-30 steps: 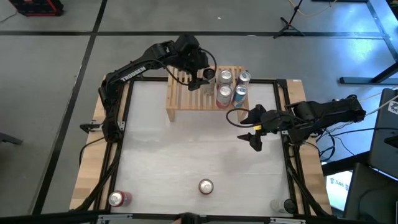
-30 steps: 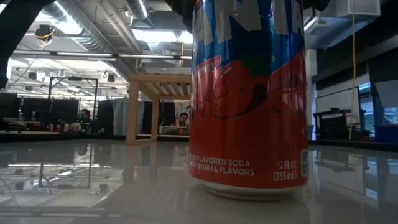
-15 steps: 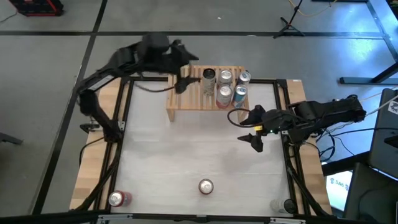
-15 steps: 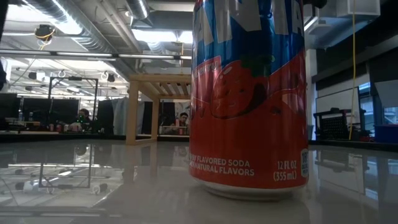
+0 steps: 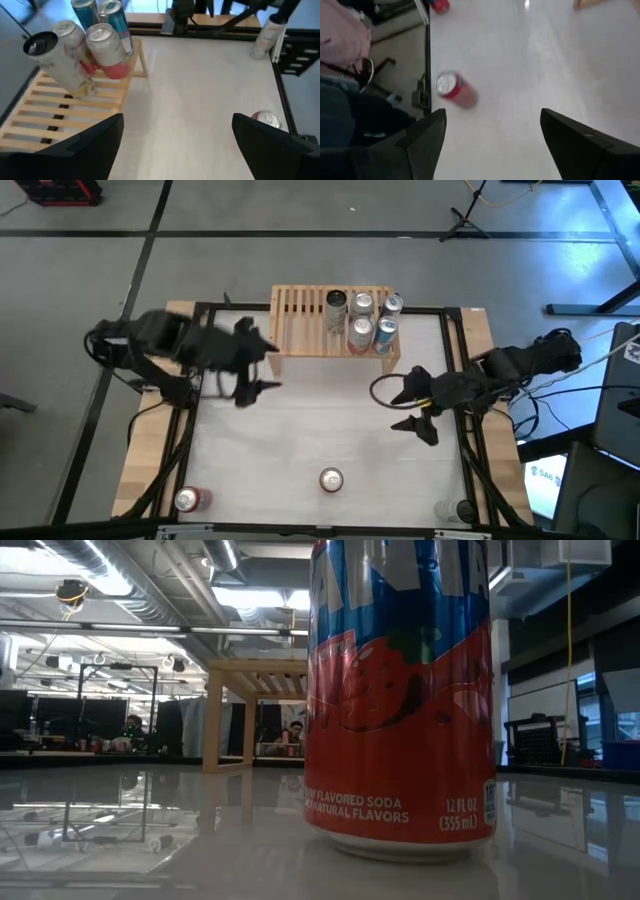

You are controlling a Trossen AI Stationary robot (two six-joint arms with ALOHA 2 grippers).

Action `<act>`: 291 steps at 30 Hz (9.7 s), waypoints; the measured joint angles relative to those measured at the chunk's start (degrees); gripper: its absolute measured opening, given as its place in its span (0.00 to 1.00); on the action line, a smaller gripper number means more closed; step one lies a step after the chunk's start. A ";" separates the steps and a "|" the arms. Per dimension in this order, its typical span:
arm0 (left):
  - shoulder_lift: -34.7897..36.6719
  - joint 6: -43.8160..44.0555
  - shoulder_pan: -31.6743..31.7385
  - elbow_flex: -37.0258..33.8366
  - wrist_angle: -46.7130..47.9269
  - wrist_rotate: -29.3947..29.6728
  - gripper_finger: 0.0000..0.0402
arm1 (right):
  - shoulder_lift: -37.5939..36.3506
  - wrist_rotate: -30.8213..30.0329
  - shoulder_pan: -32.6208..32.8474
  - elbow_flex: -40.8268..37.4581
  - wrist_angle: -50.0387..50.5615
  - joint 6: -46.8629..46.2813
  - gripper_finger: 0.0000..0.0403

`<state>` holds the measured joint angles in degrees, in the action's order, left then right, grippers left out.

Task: Place canned beverage on shelf
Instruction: Put the white yellow soda can on the shelf aligned with the other white yellow soda can

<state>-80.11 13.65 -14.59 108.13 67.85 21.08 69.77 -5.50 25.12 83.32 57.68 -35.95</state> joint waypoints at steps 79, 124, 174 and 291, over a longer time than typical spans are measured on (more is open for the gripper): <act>7.32 11.27 -29.49 -21.09 -20.39 13.91 0.90 | 28.88 20.02 37.12 9.93 22.82 -81.89 0.77; 6.85 17.59 -29.47 -21.06 -22.36 12.96 0.90 | 28.86 6.48 13.61 11.42 26.85 -23.19 0.57; -2.52 24.76 -28.00 -21.06 -28.46 18.74 0.90 | 30.35 0.96 -2.57 7.79 23.29 35.45 0.91; -38.86 5.41 4.56 -28.47 -84.59 -28.29 0.90 | 8.49 -46.27 23.78 -36.31 -0.76 -33.04 0.89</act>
<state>-118.98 19.06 -10.02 79.66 -16.74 -7.21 78.26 -51.76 48.89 47.00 56.92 -68.99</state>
